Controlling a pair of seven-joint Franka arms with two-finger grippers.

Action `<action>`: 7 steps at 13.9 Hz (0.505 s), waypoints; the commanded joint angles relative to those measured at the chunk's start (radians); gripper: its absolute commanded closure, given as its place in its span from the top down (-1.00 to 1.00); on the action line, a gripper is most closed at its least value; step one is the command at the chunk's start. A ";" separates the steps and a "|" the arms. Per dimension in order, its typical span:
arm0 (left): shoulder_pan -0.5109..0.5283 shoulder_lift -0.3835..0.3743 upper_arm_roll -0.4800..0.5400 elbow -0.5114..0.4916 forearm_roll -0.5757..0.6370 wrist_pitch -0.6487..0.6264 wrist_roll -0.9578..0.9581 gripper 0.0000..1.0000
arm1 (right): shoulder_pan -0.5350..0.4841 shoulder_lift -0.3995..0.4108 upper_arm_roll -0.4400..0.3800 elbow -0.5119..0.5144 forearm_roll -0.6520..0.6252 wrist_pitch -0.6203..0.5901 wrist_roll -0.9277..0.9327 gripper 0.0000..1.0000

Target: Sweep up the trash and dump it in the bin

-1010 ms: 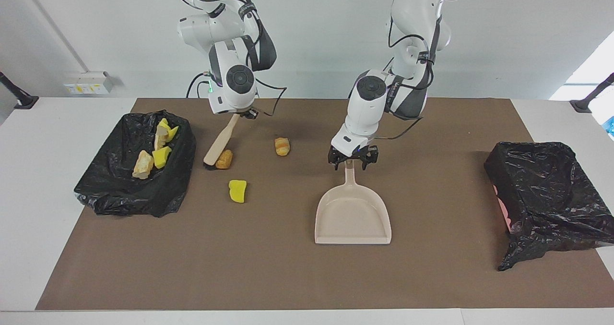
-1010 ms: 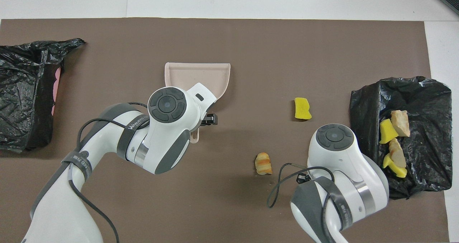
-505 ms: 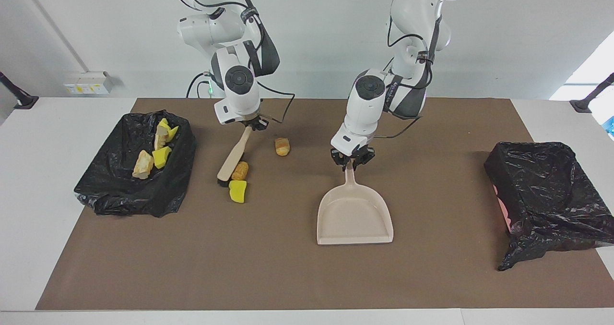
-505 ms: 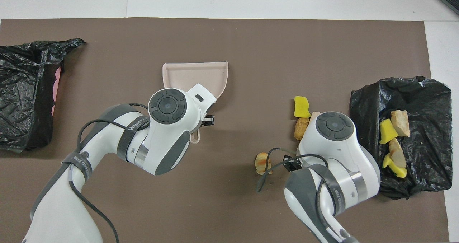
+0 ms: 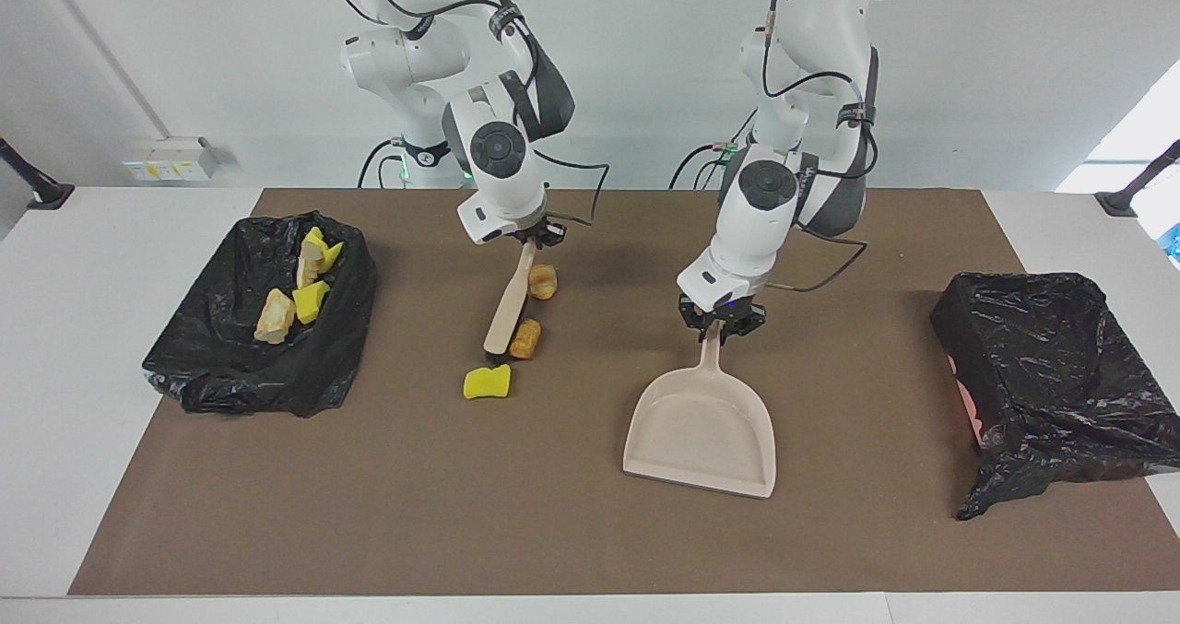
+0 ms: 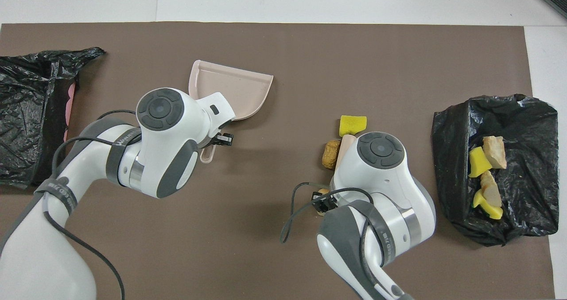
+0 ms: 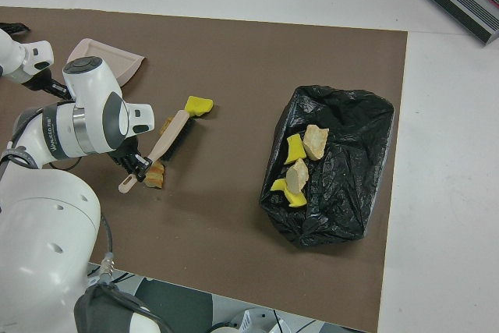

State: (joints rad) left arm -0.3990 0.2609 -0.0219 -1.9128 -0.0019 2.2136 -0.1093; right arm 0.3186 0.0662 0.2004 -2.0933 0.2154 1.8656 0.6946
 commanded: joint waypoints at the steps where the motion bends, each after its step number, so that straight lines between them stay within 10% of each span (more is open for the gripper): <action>1: 0.069 -0.032 -0.001 0.030 0.000 -0.077 0.219 -1.00 | 0.039 0.024 0.001 0.079 0.025 -0.048 -0.030 -1.00; 7: 0.196 -0.112 0.000 0.061 0.000 -0.216 0.680 -1.00 | 0.060 0.004 0.002 0.127 0.027 -0.250 0.136 -1.00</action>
State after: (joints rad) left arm -0.2371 0.1878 -0.0153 -1.8471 -0.0017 2.0353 0.4281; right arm 0.3721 0.0765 0.1984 -1.9750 0.2197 1.6635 0.7443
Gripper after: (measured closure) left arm 0.687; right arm 0.740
